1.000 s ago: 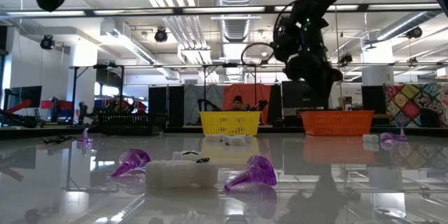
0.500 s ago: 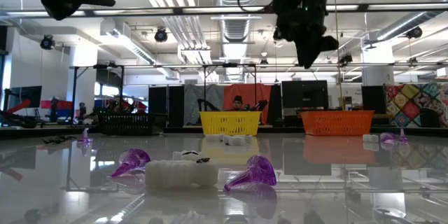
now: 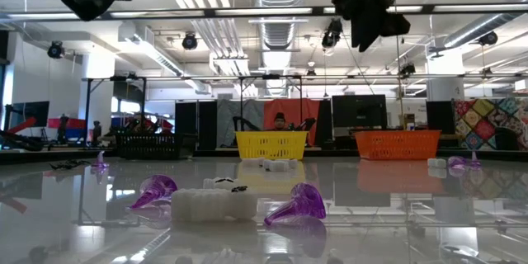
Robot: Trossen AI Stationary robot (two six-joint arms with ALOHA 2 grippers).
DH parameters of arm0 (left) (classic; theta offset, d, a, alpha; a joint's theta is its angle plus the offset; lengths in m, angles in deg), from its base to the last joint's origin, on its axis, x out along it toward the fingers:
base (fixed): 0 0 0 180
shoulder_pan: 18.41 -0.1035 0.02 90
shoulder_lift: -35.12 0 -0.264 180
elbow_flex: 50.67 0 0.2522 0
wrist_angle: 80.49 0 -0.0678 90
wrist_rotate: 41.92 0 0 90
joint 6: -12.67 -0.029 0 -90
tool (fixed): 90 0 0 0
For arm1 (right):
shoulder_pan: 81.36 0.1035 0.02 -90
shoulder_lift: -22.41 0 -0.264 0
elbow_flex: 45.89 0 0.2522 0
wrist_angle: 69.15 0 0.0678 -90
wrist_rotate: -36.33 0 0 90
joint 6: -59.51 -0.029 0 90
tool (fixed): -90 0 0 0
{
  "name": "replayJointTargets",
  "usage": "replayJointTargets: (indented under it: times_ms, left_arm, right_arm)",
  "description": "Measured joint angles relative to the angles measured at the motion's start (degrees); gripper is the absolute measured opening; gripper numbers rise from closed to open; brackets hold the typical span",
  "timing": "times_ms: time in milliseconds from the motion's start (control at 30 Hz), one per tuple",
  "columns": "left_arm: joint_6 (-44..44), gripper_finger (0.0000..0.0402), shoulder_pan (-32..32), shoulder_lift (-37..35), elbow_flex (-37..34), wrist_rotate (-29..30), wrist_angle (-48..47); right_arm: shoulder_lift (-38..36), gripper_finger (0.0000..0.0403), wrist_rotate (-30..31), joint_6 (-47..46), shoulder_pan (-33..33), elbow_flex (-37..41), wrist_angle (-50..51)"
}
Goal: Sort Halloween decoration
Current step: Put the white skeleton toy into the black basket
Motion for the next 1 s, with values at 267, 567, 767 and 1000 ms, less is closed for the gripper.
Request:
replayJointTargets:
  times_ms: [267, 567, 767, 1000]
  left_arm:
    - [-3.5, 0.0094, -0.8, 5.5, 0.0, -0.3, 4.6]
    - [-9.9, 0.0094, -7.1, 9.6, 0.0, -4.7, 4.6]
    - [-15.7, 0.0094, -15.7, 10.8, 0.0, -13.4, 4.9]
    - [-19.7, 0.0094, -27.4, 11.9, 0.0, -26.1, 7.0]
  right_arm:
    - [-0.9, 0.0085, 0.0, -5.9, 6.8, 0.0, -0.3]
    - [0.3, 0.0084, 0.5, -9.2, 13.0, 0.0, -0.9]
    - [0.3, 0.0084, 4.7, -9.5, 15.0, 0.0, -0.9]
    - [0.2, 0.0093, 5.4, -6.0, 15.0, 0.0, -0.9]
